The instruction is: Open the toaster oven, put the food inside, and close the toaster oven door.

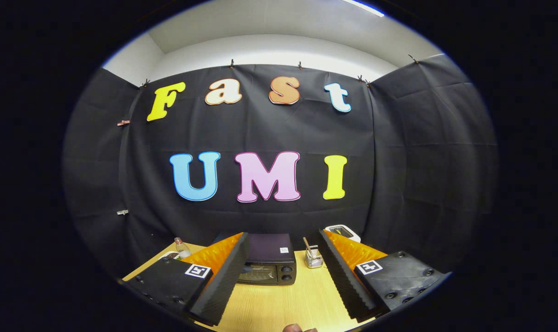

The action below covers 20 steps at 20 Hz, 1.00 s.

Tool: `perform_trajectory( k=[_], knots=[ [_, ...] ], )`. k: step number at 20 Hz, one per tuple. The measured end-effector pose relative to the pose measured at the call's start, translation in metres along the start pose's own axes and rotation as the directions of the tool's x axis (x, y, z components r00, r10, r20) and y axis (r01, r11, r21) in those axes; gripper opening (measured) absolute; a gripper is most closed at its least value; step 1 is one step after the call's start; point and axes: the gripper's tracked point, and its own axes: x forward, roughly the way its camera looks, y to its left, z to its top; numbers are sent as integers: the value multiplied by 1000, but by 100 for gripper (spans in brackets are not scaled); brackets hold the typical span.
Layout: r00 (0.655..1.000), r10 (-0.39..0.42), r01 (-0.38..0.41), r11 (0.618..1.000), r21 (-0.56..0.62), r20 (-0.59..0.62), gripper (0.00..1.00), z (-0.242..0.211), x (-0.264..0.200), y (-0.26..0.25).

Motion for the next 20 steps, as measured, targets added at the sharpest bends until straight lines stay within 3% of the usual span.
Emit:
perform_trajectory(
  k=[20],
  knots=[
    [999,-35,36,999,32,-21,98,-6,-2,-12]
  ],
)
